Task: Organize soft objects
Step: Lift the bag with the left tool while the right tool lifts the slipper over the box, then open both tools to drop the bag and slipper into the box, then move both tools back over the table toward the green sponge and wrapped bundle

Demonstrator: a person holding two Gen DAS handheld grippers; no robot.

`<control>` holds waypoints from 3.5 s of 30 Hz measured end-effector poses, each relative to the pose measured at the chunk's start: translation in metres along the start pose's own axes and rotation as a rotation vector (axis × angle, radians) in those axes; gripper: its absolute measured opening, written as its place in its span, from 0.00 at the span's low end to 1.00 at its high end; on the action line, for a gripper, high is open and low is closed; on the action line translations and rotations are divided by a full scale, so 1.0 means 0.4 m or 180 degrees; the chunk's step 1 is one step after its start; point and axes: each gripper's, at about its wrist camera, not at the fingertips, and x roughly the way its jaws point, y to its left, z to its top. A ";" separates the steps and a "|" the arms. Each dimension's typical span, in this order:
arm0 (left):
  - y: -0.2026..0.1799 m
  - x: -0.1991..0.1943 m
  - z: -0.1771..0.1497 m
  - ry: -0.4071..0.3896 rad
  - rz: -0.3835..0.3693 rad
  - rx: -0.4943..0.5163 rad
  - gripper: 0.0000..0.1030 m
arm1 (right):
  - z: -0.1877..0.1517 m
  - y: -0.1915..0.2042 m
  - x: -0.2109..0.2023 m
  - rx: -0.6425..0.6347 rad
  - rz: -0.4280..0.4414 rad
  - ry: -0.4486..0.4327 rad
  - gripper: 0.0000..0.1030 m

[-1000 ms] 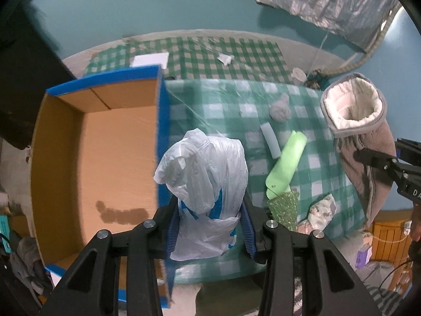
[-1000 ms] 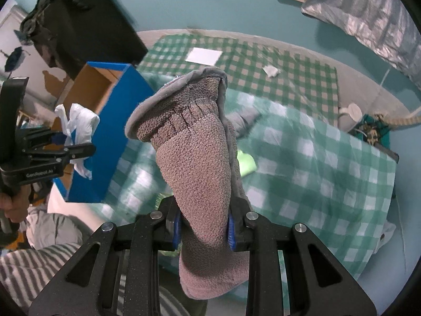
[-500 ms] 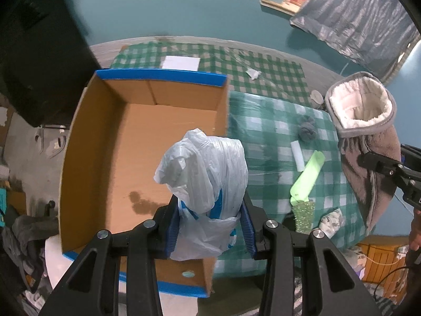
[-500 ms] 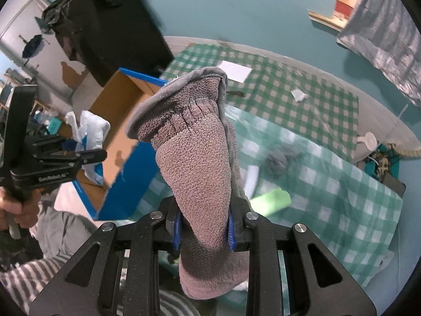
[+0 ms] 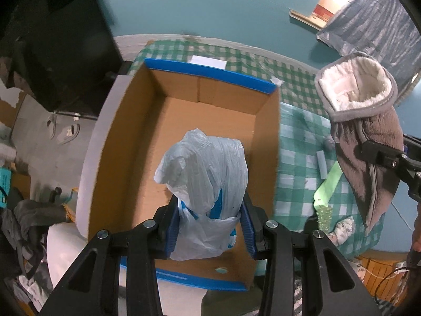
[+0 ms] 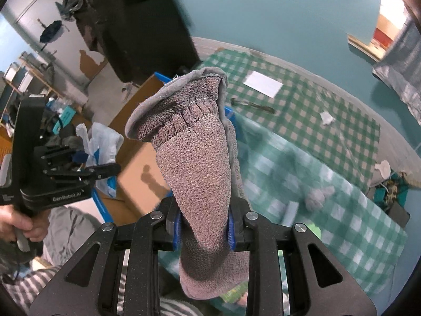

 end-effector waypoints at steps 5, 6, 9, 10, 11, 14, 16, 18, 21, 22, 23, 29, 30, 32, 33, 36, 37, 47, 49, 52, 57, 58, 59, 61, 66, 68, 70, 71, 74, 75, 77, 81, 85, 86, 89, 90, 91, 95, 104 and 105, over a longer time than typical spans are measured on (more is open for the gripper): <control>0.049 0.000 -0.001 -0.0005 0.0033 -0.0086 0.40 | 0.037 0.046 0.030 -0.0094 0.0047 0.0013 0.24; 0.060 0.000 -0.001 -0.0007 0.0041 -0.0102 0.40 | 0.044 0.055 0.036 -0.0106 0.0055 0.0013 0.24; 0.086 -0.001 -0.001 -0.0020 0.0061 -0.0145 0.40 | 0.063 0.075 0.058 -0.0156 0.0072 0.0027 0.24; 0.093 -0.001 -0.001 -0.0021 0.0064 -0.0160 0.40 | 0.072 0.085 0.066 -0.0178 0.0084 0.0033 0.24; 0.102 -0.001 -0.001 -0.0024 0.0065 -0.0177 0.40 | 0.075 0.093 0.069 -0.0192 0.0090 0.0035 0.24; 0.125 0.002 -0.001 -0.0024 0.0078 -0.0212 0.40 | 0.096 0.115 0.090 -0.0231 0.0113 0.0058 0.24; 0.139 0.006 -0.001 -0.0016 0.0089 -0.0227 0.40 | 0.110 0.130 0.104 -0.0251 0.0127 0.0070 0.24; 0.148 0.010 -0.001 -0.0009 0.0093 -0.0236 0.40 | 0.124 0.145 0.121 -0.0274 0.0147 0.0091 0.24; 0.165 0.022 0.000 0.0013 0.0093 -0.0252 0.40 | 0.140 0.164 0.142 -0.0293 0.0165 0.0119 0.24; 0.171 0.026 0.000 0.0022 0.0092 -0.0258 0.40 | 0.143 0.168 0.147 -0.0296 0.0165 0.0125 0.24; 0.176 0.029 0.001 0.0030 0.0092 -0.0262 0.40 | 0.149 0.174 0.158 -0.0298 0.0161 0.0136 0.24; 0.193 0.047 0.003 0.0066 0.0080 -0.0224 0.40 | 0.168 0.190 0.192 -0.0294 0.0117 0.0163 0.25; 0.194 0.050 0.004 0.0072 0.0084 -0.0220 0.40 | 0.171 0.196 0.194 -0.0288 0.0109 0.0168 0.25; 0.198 0.057 0.005 0.0091 0.0082 -0.0214 0.40 | 0.176 0.204 0.199 -0.0268 0.0102 0.0171 0.25; 0.199 0.058 0.006 0.0095 0.0081 -0.0211 0.40 | 0.179 0.207 0.205 -0.0263 0.0104 0.0177 0.26; 0.198 0.059 0.010 0.0095 0.0087 -0.0158 0.41 | 0.186 0.213 0.213 -0.0251 0.0055 0.0164 0.34; 0.196 0.058 0.010 0.0088 0.0083 -0.0136 0.41 | 0.187 0.215 0.213 -0.0241 0.0031 0.0153 0.36; 0.195 0.043 0.009 0.0022 0.0086 -0.0111 0.43 | 0.199 0.220 0.199 -0.0206 -0.0014 0.0002 0.57; 0.197 0.043 0.008 0.0025 0.0094 -0.0123 0.44 | 0.201 0.219 0.190 -0.0205 -0.0011 -0.0047 0.59; 0.201 0.048 0.009 0.0071 0.0098 -0.0168 0.49 | 0.203 0.220 0.182 -0.0200 -0.0018 -0.0060 0.59; 0.197 0.039 0.013 0.0091 0.0049 -0.0201 0.68 | 0.194 0.208 0.163 -0.0164 -0.0014 -0.0094 0.59; 0.196 0.036 0.013 0.0076 0.0048 -0.0196 0.70 | 0.193 0.205 0.160 -0.0151 -0.0007 -0.0097 0.59; 0.192 0.030 0.012 0.0049 0.0041 -0.0184 0.72 | 0.189 0.203 0.157 -0.0146 -0.0001 -0.0098 0.59; 0.186 0.022 0.012 0.0020 0.0048 -0.0165 0.72 | 0.182 0.204 0.149 -0.0132 0.0002 -0.0110 0.59; 0.177 0.015 0.012 0.0016 0.0040 -0.0146 0.72 | 0.166 0.190 0.127 -0.0063 0.0002 -0.0143 0.59; 0.174 0.010 0.011 0.0005 0.0034 -0.0138 0.72 | 0.158 0.184 0.119 -0.0037 -0.0012 -0.0140 0.59; 0.166 0.002 0.010 -0.0019 0.0026 -0.0106 0.72 | 0.149 0.171 0.108 0.0002 -0.0027 -0.0141 0.59; 0.163 -0.001 0.011 -0.0021 0.0030 -0.0093 0.72 | 0.144 0.169 0.102 0.0011 -0.0032 -0.0147 0.59; 0.146 -0.010 0.013 -0.0049 0.0025 -0.0040 0.72 | 0.130 0.151 0.083 0.0069 -0.0069 -0.0169 0.59; 0.141 -0.013 0.014 -0.0057 0.0020 -0.0026 0.72 | 0.124 0.143 0.076 0.0097 -0.0085 -0.0178 0.59; 0.131 -0.021 0.015 -0.0077 0.0001 0.0015 0.72 | 0.112 0.129 0.064 0.0155 -0.0113 -0.0180 0.59; 0.098 -0.028 0.017 -0.0090 -0.0007 0.0125 0.72 | 0.089 0.103 0.041 0.0260 -0.0163 -0.0197 0.61; 0.061 -0.031 0.020 -0.0088 -0.0013 0.0232 0.72 | 0.063 0.074 0.019 0.0358 -0.0236 -0.0195 0.63; 0.053 -0.032 0.021 -0.0088 -0.0017 0.0255 0.72 | 0.056 0.064 0.014 0.0384 -0.0251 -0.0191 0.63; 0.029 -0.035 0.022 -0.0097 -0.0019 0.0337 0.72 | 0.038 0.038 0.000 0.0452 -0.0296 -0.0184 0.63; 0.017 -0.036 0.023 -0.0100 -0.0013 0.0376 0.72 | 0.029 0.027 -0.007 0.0485 -0.0316 -0.0181 0.63; 0.008 -0.036 0.023 -0.0102 -0.0012 0.0406 0.72 | 0.020 0.015 -0.015 0.0520 -0.0337 -0.0181 0.63; -0.022 -0.037 0.026 -0.0104 -0.0015 0.0511 0.72 | -0.019 -0.029 -0.040 0.0656 -0.0399 -0.0163 0.63; -0.103 -0.032 0.023 -0.0057 -0.0077 0.0760 0.72 | -0.127 -0.135 -0.090 0.1010 -0.0547 -0.0079 0.63; -0.115 -0.031 0.021 -0.0050 -0.0084 0.0799 0.72 | -0.144 -0.147 -0.095 0.1057 -0.0559 -0.0063 0.63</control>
